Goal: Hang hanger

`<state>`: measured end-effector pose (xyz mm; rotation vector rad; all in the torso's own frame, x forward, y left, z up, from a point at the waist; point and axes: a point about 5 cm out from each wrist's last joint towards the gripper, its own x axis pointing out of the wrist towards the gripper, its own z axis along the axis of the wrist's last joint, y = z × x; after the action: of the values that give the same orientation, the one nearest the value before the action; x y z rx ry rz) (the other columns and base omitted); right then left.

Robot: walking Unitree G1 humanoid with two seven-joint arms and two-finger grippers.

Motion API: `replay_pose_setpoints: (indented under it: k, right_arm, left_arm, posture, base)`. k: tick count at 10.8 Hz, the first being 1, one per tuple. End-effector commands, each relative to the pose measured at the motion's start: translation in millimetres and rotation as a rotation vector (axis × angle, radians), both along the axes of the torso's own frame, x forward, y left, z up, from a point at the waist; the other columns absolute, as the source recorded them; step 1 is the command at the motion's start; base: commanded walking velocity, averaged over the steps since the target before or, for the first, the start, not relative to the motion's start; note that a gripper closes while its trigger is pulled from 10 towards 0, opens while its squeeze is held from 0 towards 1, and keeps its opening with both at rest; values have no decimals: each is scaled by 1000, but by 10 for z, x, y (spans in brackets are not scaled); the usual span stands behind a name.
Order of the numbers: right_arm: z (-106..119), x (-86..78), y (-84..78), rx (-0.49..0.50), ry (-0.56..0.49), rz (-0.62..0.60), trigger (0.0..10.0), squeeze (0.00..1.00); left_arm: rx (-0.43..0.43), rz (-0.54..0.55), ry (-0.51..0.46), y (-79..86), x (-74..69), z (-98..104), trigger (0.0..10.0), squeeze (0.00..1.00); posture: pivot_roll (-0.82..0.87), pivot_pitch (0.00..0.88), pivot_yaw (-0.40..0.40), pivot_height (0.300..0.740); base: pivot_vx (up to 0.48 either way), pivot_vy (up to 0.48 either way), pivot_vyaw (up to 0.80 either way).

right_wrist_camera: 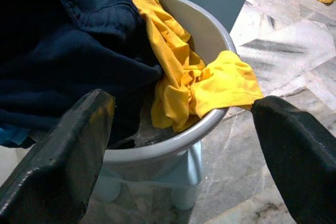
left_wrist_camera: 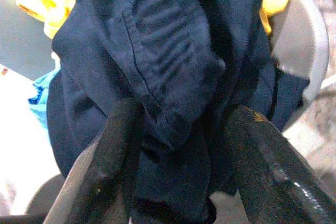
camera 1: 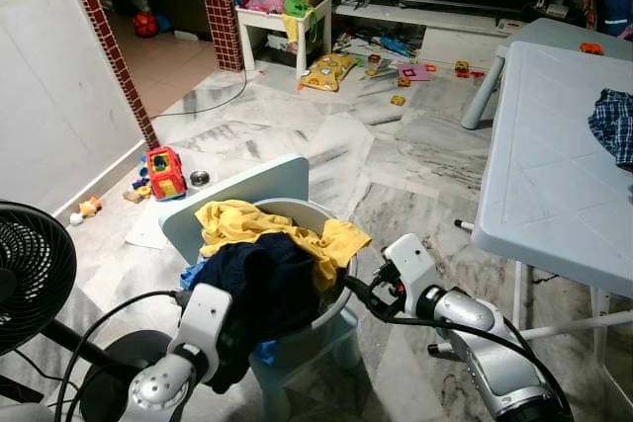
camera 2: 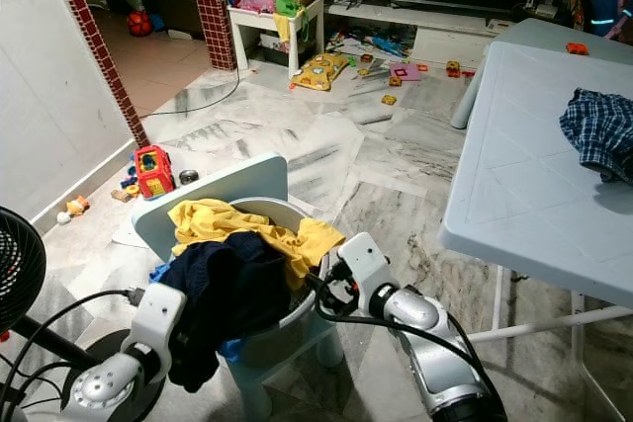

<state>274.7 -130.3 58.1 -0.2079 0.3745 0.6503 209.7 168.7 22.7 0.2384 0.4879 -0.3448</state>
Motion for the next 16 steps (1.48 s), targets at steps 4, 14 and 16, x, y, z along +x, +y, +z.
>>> replay_pose_setpoints:
  k: [4, 14, 16]
  right_arm:
    - [53, 37, 49, 8, -21, 6, 10000, 0]
    - [50, 48, 53, 16, -23, -6, 10000, 0]
    - [51, 46, 51, 15, -23, -7, 10000, 0]
  left_arm:
    - [89, -94, -38, -15, 23, 45, 10000, 1000]
    - [203, -228, -53, 17, 227, -62, 10000, 0]
    - [222, -246, -72, 9, 292, -78, 10000, 0]
  posture:
    - [-134, 0, 33, 740]
    - [-150, 0, 50, 740]
    - [-152, 0, 51, 740]
  base:
    - [0, 0, 0]
    - [0, 0, 0]
    - [0, 0, 0]
